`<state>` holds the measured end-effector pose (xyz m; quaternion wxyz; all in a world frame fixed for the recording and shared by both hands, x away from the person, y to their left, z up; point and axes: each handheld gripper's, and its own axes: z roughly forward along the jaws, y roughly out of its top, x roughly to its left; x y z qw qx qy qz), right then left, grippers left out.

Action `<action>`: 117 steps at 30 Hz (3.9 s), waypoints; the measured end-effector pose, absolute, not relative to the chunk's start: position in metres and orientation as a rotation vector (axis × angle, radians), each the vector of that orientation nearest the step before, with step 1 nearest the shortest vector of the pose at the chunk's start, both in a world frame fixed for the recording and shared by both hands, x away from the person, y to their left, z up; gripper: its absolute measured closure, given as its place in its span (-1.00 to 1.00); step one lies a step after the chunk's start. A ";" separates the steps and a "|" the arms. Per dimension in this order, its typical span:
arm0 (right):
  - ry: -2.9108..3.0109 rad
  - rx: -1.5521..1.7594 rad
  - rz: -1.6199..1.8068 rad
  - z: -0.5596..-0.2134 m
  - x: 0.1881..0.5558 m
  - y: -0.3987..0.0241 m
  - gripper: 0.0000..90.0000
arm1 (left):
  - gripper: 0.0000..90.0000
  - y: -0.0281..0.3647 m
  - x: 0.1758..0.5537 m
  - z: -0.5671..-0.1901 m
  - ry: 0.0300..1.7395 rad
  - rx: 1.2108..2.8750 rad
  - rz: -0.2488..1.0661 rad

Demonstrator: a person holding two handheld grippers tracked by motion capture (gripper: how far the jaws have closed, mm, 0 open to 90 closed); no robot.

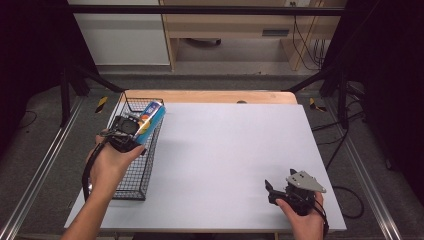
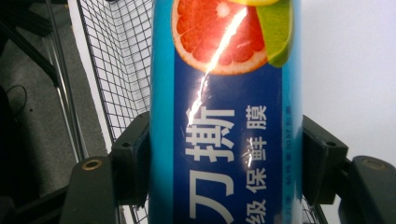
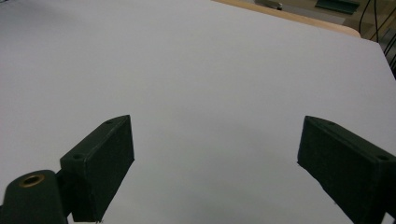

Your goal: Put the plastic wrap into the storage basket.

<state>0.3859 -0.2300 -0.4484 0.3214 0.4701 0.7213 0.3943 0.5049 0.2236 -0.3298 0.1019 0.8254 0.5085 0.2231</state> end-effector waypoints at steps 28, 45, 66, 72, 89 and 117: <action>1.896 1.238 1.046 -0.448 0.386 -0.230 -0.75 | -0.29 0.246 0.516 -0.336 1.675 2.391 0.658; 1.909 1.240 1.051 -0.449 0.387 -0.229 -0.75 | -0.29 0.247 0.521 -0.343 1.721 2.410 0.656; 1.928 1.238 1.063 -0.450 0.387 -0.228 -0.75 | -0.29 0.241 0.525 -0.361 1.731 2.503 0.665; 1.929 1.235 1.064 -0.450 0.387 -0.227 -0.75 | -0.29 0.238 0.526 -0.365 1.727 2.536 0.661; 1.937 1.226 1.067 -0.450 0.388 -0.226 -0.75 | -0.29 0.246 0.529 -0.375 1.778 2.577 0.626; 1.956 1.223 1.067 -0.452 0.388 -0.224 -0.75 | -0.29 0.245 0.542 -0.393 1.776 2.699 0.526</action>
